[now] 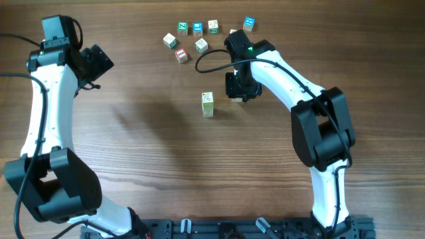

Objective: Form a tower
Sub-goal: 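Hold the C block hovering beside the stack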

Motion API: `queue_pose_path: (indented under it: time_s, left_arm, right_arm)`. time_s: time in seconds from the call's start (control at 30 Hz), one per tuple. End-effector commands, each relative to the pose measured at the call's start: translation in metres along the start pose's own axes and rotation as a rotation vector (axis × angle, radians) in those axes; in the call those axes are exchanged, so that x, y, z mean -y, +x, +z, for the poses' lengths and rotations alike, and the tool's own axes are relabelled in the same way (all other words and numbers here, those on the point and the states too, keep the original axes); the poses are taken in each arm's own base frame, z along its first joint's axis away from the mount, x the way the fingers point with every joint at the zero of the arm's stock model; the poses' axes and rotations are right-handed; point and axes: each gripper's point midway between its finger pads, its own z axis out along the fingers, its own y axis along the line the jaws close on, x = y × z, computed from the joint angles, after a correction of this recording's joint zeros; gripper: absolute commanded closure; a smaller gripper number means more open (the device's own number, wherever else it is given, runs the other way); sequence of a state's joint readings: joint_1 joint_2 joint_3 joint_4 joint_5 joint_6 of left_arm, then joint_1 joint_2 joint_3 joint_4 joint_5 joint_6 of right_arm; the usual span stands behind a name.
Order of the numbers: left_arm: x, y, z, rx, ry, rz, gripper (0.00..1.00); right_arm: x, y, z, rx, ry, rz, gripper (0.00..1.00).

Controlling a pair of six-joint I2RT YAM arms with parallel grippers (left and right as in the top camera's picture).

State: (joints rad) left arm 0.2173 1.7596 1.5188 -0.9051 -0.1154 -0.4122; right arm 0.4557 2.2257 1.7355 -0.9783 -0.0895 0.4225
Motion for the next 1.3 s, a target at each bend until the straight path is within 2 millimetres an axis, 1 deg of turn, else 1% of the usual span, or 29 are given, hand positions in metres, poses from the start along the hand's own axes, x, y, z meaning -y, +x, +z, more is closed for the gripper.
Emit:
queue_pose_path:
  time_s: [0.0,0.07,0.4,0.43,0.5,0.57,0.63,0.7,0.73,1.0,1.07,1.13,1.27]
  left_arm:
    - [-0.0002,-0.0082,-0.0101,0.034,0.005,0.005,0.00]
    - [-0.0001,-0.0083,-0.0101,0.034,0.006,0.005,0.00]
    - [-0.0001,-0.0083,-0.0101,0.034,0.006,0.005,0.00]
    - [-0.0002,-0.0082,-0.0101,0.034,0.005,0.005,0.00]
    - [-0.0001,-0.0083,-0.0101,0.034,0.006,0.005,0.00]
    - [-0.0001,-0.0083,-0.0101,0.034,0.006,0.005,0.00]
    - [-0.0001,-0.0083,-0.0101,0.034,0.006,0.005,0.00]
    - [-0.0002,-0.0082,-0.0101,0.034,0.005,0.005,0.00]
    - [-0.0001,-0.0083,-0.0101,0.034,0.006,0.005,0.00]
    - [-0.0001,-0.0083,-0.0101,0.034,0.006,0.005,0.00]
    - [-0.0001,-0.0083,-0.0101,0.034,0.006,0.005,0.00]
    - [-0.0002,-0.0082,-0.0101,0.034,0.005,0.005,0.00]
    - [-0.0002,-0.0082,-0.0101,0.034,0.005,0.005,0.00]
  right_arm:
    - [0.0000,0.0036,0.0081,-0.019,0.003,-0.002,0.65]
    - [0.0000,0.0036,0.0081,-0.019,0.003,-0.002,0.67]
    - [0.0001,0.0039,0.0081,-0.020,0.003,-0.002,0.68]
    - [0.0000,0.0038,0.0081,-0.020,0.003,-0.002,0.69]
    - [0.0000,0.0037,0.0081,-0.020,0.003,-0.003,0.75]
    - [0.0002,0.0041,0.0080,-0.021,0.004,-0.005,0.76]
    - [0.0004,0.0045,0.0080,-0.023,0.004,-0.005,0.72]
    - [0.0004,0.0046,0.0080,-0.023,0.005,-0.005,0.60]
    - [0.0004,0.0045,0.0080,-0.023,0.004,-0.004,0.59]
    - [0.0005,0.0046,0.0080,-0.023,0.005,-0.005,0.60]
    - [0.0005,0.0046,0.0080,-0.023,0.005,-0.005,0.63]
    - [0.0004,0.0045,0.0080,-0.023,0.005,-0.005,0.64]
    - [0.0004,0.0045,0.0080,-0.023,0.005,-0.005,0.63]
